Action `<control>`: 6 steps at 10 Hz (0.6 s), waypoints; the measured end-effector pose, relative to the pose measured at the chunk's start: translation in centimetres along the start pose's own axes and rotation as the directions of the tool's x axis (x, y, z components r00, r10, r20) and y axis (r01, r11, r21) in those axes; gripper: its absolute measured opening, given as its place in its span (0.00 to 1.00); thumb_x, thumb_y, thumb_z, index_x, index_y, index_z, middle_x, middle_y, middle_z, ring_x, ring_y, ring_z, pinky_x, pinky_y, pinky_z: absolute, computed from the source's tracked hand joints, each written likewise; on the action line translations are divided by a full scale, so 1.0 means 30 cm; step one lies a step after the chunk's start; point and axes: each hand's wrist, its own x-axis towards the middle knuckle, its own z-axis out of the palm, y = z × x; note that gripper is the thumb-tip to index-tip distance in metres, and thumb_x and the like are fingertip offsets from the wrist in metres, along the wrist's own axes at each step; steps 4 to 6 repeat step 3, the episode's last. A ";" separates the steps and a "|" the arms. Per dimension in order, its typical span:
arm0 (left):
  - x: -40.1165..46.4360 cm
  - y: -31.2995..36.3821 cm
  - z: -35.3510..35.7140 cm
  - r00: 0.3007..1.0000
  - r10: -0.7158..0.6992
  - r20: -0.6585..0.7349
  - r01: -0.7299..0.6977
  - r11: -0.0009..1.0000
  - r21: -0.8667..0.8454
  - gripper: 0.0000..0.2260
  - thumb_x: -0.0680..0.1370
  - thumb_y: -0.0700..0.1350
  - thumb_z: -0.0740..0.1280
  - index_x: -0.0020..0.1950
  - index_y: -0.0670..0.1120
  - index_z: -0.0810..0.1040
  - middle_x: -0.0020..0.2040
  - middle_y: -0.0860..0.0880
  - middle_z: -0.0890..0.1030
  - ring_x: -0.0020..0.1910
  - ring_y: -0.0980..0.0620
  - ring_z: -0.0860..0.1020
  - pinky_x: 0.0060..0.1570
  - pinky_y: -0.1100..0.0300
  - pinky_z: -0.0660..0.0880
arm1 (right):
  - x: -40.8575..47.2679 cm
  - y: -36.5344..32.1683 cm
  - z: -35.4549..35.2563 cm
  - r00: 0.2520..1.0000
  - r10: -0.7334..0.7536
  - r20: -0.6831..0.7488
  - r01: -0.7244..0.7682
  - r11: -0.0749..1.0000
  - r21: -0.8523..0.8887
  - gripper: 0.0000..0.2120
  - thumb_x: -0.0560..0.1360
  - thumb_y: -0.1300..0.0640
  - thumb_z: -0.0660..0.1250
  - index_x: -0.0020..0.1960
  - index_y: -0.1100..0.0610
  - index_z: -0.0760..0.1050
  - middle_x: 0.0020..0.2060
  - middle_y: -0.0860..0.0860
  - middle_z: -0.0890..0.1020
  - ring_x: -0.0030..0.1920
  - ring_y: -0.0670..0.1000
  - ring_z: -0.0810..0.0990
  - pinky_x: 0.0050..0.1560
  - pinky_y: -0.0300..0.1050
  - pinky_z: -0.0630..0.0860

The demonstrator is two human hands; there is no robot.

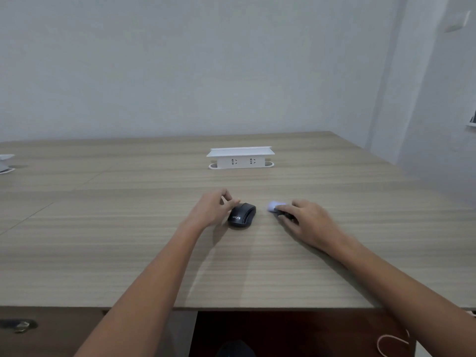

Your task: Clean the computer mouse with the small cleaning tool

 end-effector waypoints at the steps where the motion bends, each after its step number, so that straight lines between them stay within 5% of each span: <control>1: -0.006 -0.045 0.010 0.995 0.080 -0.061 -0.078 0.996 0.035 0.11 0.79 0.53 0.65 0.50 0.46 0.80 0.44 0.50 0.75 0.46 0.52 0.75 0.47 0.57 0.72 | -0.008 -0.001 0.006 0.997 -0.051 0.066 0.054 0.998 -0.044 0.19 0.77 0.42 0.62 0.63 0.49 0.81 0.40 0.51 0.77 0.43 0.55 0.78 0.42 0.43 0.65; 2: -0.023 -0.089 0.029 0.992 0.097 -0.074 -0.093 0.994 0.062 0.12 0.81 0.50 0.63 0.59 0.46 0.80 0.54 0.47 0.73 0.56 0.48 0.75 0.59 0.56 0.70 | -0.014 -0.009 -0.016 0.989 -0.046 0.143 0.045 0.999 0.007 0.26 0.76 0.34 0.52 0.63 0.44 0.79 0.40 0.47 0.72 0.43 0.51 0.73 0.44 0.44 0.68; 3: -0.027 -0.128 0.048 0.996 0.070 -0.051 -0.061 0.985 0.162 0.17 0.82 0.51 0.62 0.69 0.47 0.75 0.64 0.43 0.73 0.64 0.43 0.73 0.66 0.52 0.68 | 0.000 0.008 -0.042 0.985 0.099 0.144 -0.122 0.979 0.165 0.20 0.80 0.37 0.52 0.61 0.40 0.79 0.41 0.49 0.74 0.45 0.50 0.73 0.51 0.48 0.73; 6: -0.027 -0.128 0.048 0.996 0.070 -0.051 -0.061 0.985 0.162 0.17 0.82 0.51 0.62 0.69 0.47 0.75 0.64 0.43 0.73 0.64 0.43 0.73 0.66 0.52 0.68 | 0.000 0.008 -0.042 0.985 0.099 0.144 -0.122 0.979 0.165 0.20 0.80 0.37 0.52 0.61 0.40 0.79 0.41 0.49 0.74 0.45 0.50 0.73 0.51 0.48 0.73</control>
